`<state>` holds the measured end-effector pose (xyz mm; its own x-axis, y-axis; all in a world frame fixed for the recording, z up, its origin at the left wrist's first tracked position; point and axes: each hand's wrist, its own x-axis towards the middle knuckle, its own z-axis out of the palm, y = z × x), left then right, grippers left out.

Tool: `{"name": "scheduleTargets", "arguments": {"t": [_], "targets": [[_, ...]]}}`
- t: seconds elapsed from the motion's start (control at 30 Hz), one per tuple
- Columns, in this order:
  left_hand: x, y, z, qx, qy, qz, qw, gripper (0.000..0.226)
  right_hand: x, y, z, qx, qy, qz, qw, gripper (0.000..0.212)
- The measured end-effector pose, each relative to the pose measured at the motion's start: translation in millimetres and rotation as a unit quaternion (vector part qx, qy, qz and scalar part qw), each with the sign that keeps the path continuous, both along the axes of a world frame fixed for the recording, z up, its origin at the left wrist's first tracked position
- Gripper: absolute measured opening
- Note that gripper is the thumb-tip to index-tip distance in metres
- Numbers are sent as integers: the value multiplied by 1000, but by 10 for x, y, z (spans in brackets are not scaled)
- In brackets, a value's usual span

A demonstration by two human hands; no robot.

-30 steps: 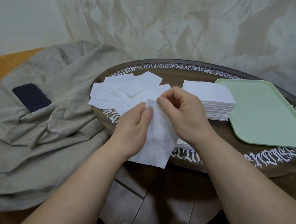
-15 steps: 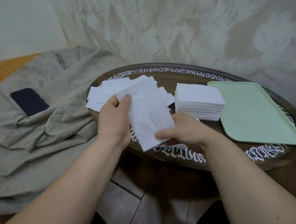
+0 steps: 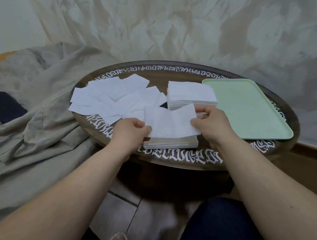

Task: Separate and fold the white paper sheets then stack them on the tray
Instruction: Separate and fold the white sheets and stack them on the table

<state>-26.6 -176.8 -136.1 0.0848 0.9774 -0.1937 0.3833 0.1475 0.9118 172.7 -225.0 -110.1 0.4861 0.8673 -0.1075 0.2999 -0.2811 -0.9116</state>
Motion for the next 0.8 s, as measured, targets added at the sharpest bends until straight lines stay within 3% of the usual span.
{"name": "scheduleTargets", "arguments": {"t": [0.2, 0.57, 0.63, 0.8], "targets": [[-26, -83, 0, 52, 109, -20, 992, 12, 53, -85, -164, -11, -19, 19, 1000, 31], [-18, -53, -92, 72, 158, -22, 985, 21, 115, -54, -294, 7, -72, -7, 997, 27], [-18, -48, -105, 74, 165, -21, 983, 22, 130, -67, -289, 0, -96, 15, 995, 27], [-22, -53, -100, 93, 178, -23, 979, 16, 115, -151, -228, -42, -159, 141, 976, 48]]}}
